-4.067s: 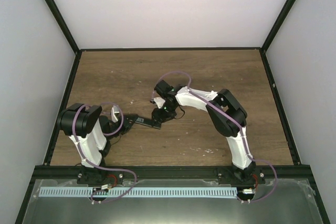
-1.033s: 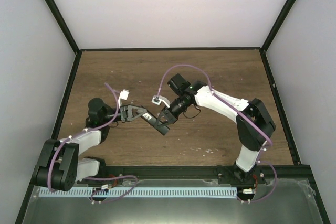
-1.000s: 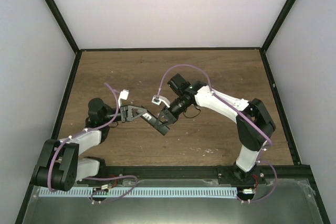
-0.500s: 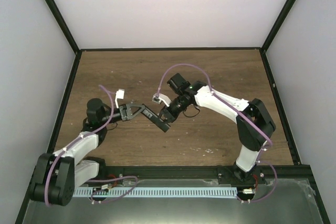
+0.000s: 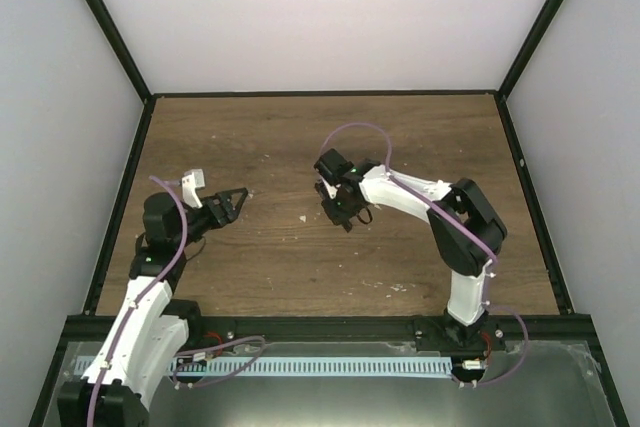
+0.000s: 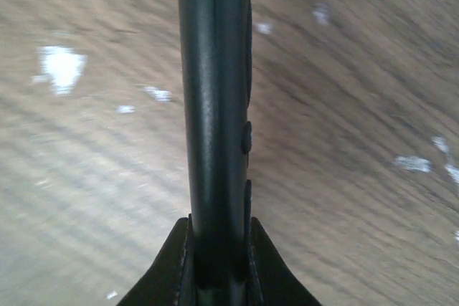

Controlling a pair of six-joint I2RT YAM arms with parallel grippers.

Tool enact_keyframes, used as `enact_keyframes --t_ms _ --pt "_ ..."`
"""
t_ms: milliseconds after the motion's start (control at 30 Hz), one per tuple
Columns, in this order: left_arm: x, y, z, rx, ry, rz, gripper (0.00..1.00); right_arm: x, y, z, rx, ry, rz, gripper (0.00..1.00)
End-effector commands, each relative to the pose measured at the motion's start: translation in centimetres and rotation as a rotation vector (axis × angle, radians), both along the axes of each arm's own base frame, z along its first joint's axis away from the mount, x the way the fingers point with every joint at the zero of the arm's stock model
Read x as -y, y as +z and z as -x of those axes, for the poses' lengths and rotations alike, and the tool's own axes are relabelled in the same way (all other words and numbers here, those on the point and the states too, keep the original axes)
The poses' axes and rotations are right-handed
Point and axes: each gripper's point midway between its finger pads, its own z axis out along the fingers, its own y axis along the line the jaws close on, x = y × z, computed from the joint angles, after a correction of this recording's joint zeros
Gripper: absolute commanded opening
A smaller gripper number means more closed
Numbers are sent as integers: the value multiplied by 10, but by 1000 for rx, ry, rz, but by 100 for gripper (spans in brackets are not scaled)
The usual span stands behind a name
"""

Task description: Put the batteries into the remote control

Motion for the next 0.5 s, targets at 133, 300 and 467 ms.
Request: enact_keyframes --t_ms 133,300,467 --pt "-22 -7 -2 -66 117 -92 84 46 -18 -30 190 -152 312 1" --pt "-23 -7 -1 -67 122 -109 85 52 -29 -30 212 -141 379 1" --pt "-23 -12 0 -78 120 -103 85 47 -37 -25 212 -115 399 12"
